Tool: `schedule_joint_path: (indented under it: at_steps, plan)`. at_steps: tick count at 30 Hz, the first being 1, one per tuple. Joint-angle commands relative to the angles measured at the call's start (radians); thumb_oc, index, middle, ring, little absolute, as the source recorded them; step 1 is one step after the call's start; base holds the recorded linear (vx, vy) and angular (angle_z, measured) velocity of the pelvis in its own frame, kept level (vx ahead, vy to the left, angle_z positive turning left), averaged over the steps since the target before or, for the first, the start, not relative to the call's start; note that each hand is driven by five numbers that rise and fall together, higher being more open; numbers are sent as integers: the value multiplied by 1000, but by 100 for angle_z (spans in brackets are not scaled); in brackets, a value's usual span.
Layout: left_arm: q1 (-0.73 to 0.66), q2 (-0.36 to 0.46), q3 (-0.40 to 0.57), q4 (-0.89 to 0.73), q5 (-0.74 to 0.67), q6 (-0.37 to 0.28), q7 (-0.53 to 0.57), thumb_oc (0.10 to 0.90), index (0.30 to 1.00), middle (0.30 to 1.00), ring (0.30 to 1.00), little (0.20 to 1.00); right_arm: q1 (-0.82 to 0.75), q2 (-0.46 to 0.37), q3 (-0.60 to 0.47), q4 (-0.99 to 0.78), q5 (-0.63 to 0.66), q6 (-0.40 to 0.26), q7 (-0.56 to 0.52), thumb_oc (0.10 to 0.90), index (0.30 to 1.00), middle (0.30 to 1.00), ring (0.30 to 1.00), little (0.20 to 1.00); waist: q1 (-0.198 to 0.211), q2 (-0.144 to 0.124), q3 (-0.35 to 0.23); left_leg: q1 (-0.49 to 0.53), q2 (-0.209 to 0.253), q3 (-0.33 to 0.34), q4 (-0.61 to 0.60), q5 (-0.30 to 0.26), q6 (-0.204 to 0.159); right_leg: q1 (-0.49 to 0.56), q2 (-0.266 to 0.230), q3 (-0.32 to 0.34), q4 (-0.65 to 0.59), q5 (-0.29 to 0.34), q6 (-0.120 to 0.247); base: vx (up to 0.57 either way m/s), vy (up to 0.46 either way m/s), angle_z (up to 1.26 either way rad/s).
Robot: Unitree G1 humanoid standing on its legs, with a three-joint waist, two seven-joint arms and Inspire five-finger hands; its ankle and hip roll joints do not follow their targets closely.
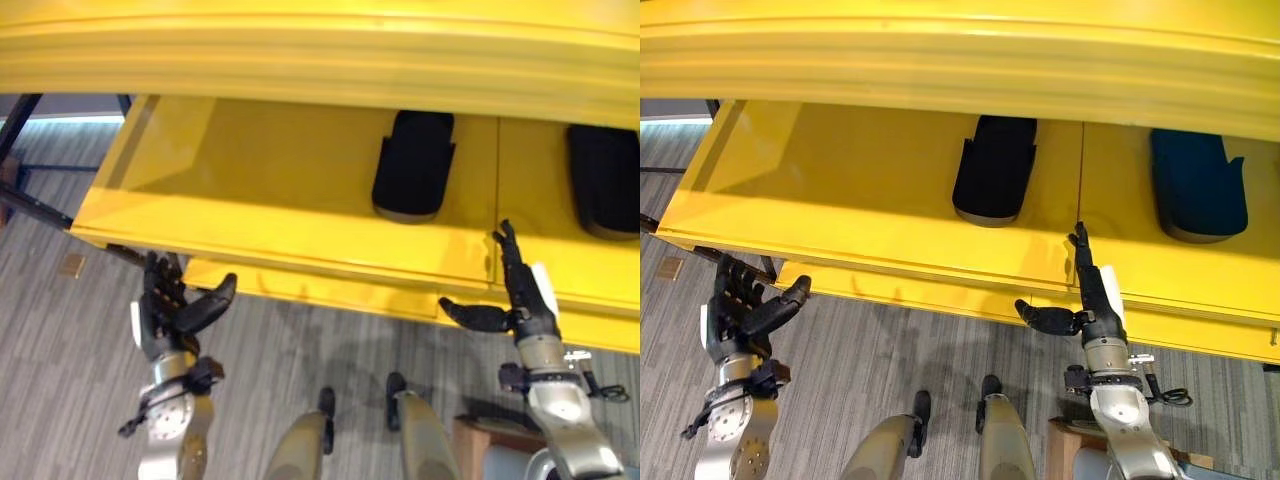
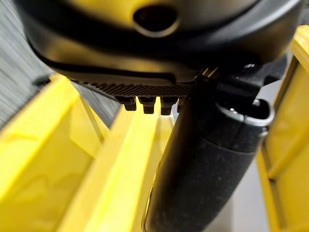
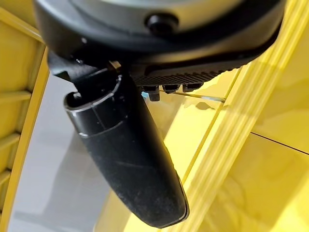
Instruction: Move parts from the plastic box to the shelf.
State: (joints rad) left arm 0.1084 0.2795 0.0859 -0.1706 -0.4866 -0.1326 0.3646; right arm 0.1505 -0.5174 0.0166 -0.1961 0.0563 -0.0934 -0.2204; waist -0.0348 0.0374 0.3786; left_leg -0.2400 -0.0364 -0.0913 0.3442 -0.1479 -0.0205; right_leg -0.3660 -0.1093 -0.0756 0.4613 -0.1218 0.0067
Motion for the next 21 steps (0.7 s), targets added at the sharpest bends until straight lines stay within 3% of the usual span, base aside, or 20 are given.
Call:
schedule_joint_path:
  at_steps: [1,14,21]
  plan:
    - [-38,94,10,-92,40,-132,-15,900,1000,1000,1000,1000,-69,-26,-20,-43,35,-127,-7,900,1000,1000,1000,1000,-18,-30,-85,-25,10,37,-23,35,-6,69,16,71,-3,-103,24,3,17,-10]
    - [-278,172,-94,114,67,-104,3,900,1000,1000,1000,1000,-123,-27,16,-23,49,-121,-14,900,1000,1000,1000,1000,-86,-51,-68,-57,37,101,-5,27,-3,20,38,129,-22,-71,36,0,30,-21]
    - [-330,196,-108,200,121,-85,38,900,1000,1000,1000,1000,-128,-25,24,-16,52,-123,-21,900,1000,1000,1000,1000,-106,-57,-54,-79,46,126,8,23,-1,-3,45,144,-31,-56,42,-2,33,-13]
